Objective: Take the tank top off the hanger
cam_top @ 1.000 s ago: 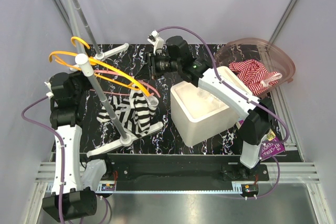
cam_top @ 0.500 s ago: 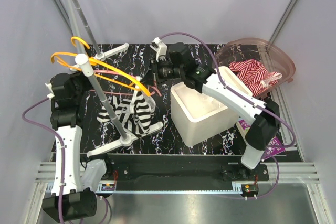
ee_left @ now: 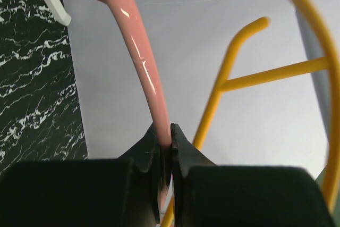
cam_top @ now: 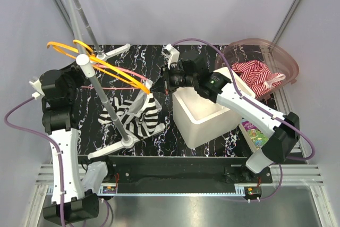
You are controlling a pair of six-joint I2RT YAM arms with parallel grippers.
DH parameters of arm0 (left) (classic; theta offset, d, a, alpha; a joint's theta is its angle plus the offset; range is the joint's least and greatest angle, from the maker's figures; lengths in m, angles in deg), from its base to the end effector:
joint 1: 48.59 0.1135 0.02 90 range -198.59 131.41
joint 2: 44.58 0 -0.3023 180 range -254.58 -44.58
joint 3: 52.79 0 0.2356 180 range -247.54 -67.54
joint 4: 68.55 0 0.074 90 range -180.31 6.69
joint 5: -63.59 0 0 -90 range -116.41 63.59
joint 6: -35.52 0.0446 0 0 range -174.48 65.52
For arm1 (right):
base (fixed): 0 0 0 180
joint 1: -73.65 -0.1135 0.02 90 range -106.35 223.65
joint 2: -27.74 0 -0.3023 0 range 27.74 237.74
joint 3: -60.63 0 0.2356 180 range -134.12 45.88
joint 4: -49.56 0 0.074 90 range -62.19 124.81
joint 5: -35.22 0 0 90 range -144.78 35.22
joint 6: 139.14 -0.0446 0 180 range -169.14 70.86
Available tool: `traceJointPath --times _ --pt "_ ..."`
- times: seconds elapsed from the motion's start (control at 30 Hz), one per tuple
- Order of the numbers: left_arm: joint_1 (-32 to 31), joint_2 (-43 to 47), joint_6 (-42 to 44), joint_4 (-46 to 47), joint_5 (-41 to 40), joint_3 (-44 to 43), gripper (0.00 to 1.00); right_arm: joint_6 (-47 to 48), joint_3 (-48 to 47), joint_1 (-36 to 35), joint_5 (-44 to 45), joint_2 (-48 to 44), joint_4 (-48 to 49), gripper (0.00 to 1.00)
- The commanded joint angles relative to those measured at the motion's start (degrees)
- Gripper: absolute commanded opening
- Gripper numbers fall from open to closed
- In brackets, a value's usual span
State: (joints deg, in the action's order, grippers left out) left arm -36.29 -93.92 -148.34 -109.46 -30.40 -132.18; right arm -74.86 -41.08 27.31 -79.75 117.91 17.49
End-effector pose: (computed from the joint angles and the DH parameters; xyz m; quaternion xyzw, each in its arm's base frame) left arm 0.1394 0.0336 0.4385 -0.6292 0.4450 -0.3955 0.4996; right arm 0.2342 0.2726 0.4228 -0.2648 0.7674 0.4709 0.3454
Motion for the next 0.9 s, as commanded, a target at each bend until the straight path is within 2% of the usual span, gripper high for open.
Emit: traceJointPath --times 0.0,0.17,0.37,0.4,0.5,0.53,0.63,0.67,0.77,0.87 --pt "1.1 0.8 1.7 0.8 -3.2 -4.1 0.0 0.5 1.0 0.5 -0.7 -1.3 2.5 0.0" --pt "1.1 1.2 0.0 1.0 -2.3 -2.9 0.0 -1.2 3.4 3.1 -0.3 -3.8 4.0 0.0" --pt "1.1 1.9 -1.5 2.3 -1.5 -1.3 0.0 -3.0 6.1 3.1 -9.6 -2.3 6.2 0.0" --pt "1.2 2.0 -1.9 2.5 -1.2 -0.8 0.0 -3.0 6.2 3.1 -11.8 -1.5 6.3 0.03" --pt "1.2 2.6 -3.5 2.9 0.3 0.7 0.0 -2.5 5.9 2.9 -13.7 -1.1 6.2 0.28" --pt "1.2 2.7 -3.5 2.9 0.8 0.7 0.0 -2.2 5.6 3.1 -13.7 -1.2 6.0 0.46" --pt "1.2 2.9 -3.9 2.4 0.9 0.9 0.0 0.2 3.9 3.1 -11.1 -2.2 4.6 0.61" --pt "1.2 3.0 -4.0 2.3 0.9 0.8 0.0 2.1 3.3 3.1 -10.0 -2.5 4.0 0.69" --pt "1.2 3.0 -4.1 1.4 1.5 0.2 0.0 4.8 0.0 4.3 -7.0 -2.1 1.7 0.81" --pt "1.2 3.1 -4.6 0.5 3.0 0.4 0.0 4.4 -2.9 7.4 -5.2 -0.8 1.1 0.85"
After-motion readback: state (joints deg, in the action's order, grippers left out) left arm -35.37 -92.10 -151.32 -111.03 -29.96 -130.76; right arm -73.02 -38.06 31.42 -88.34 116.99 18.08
